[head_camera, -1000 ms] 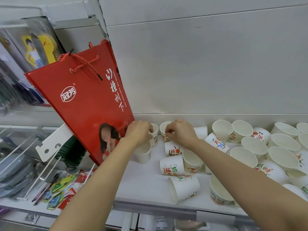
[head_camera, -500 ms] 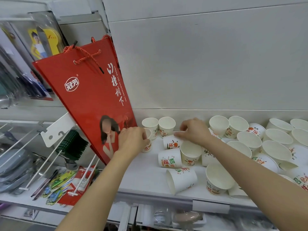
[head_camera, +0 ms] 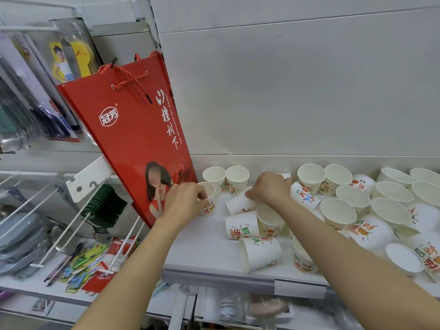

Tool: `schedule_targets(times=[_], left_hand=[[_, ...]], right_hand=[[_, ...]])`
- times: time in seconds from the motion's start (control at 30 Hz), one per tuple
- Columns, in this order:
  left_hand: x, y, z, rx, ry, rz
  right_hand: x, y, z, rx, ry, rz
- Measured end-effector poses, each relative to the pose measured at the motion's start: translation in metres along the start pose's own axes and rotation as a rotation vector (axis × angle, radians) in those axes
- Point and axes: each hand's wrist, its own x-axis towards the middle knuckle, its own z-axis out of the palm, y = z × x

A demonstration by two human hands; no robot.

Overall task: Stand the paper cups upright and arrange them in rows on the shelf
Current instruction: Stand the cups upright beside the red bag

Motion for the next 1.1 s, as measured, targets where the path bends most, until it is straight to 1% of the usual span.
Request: schedule_targets(times=[0.07, 0.13, 0.2, 0.3, 0.37, 0.47, 0.53, 0.6, 0.63, 0.77, 0.83, 0.93, 1.03, 1.1], left_hand=[[0.0, -0.001, 0.0, -0.006, 0.007, 0.002], [0.0, -0.001, 0.0, -0.004, 0.011, 0.013], [0.0, -0.001, 0.002, 0.011, 0.016, 0.027], [0.0, -0.001, 0.006, 0.013, 0.027, 0.034], [0.001, 0.0, 0.008, 0.015, 0.013, 0.032], [0.001, 0.0, 0.011, 0.001, 0.007, 0.027], [0.002, 0.003, 0.014, -0.039, 0.077, 0.05], [0.003, 0.015, 0.014, -0.07, 0.147, 0.12], [0.005, 0.025, 0.012, -0.073, 0.137, 0.162], [0.019, 0.06, 0.009, -0.072, -0.028, 0.293], [0.027, 0.068, 0.008, -0.129, -0.121, 0.304], [0.033, 0.077, 0.009, -0.066, -0.235, 0.294], [0.034, 0.083, 0.016, -0.051, -0.188, 0.257], [0.035, 0.082, 0.019, -0.129, -0.139, 0.234]], right_hand=[[-0.001, 0.0, 0.001, 0.168, -0.017, 0.001], [-0.004, 0.0, -0.001, 0.264, -0.024, -0.048], [-0.008, 0.0, -0.002, 0.229, 0.001, -0.1], [-0.012, 0.0, 0.004, 0.004, 0.05, -0.125], [-0.011, -0.003, 0.01, -0.083, 0.063, -0.123], [-0.009, -0.011, 0.015, -0.052, 0.051, -0.089], [-0.009, -0.011, 0.017, 0.002, 0.022, -0.057], [-0.01, -0.008, 0.015, 0.029, 0.023, -0.04], [-0.011, -0.005, 0.013, 0.037, 0.029, -0.033], [-0.011, 0.007, -0.001, 0.108, -0.004, -0.004], [-0.01, 0.011, -0.007, 0.178, -0.014, -0.039], [-0.01, 0.011, -0.013, 0.26, -0.016, -0.1], [-0.012, 0.017, -0.019, 0.32, 0.021, -0.196], [-0.013, 0.028, -0.025, 0.461, 0.057, -0.238]])
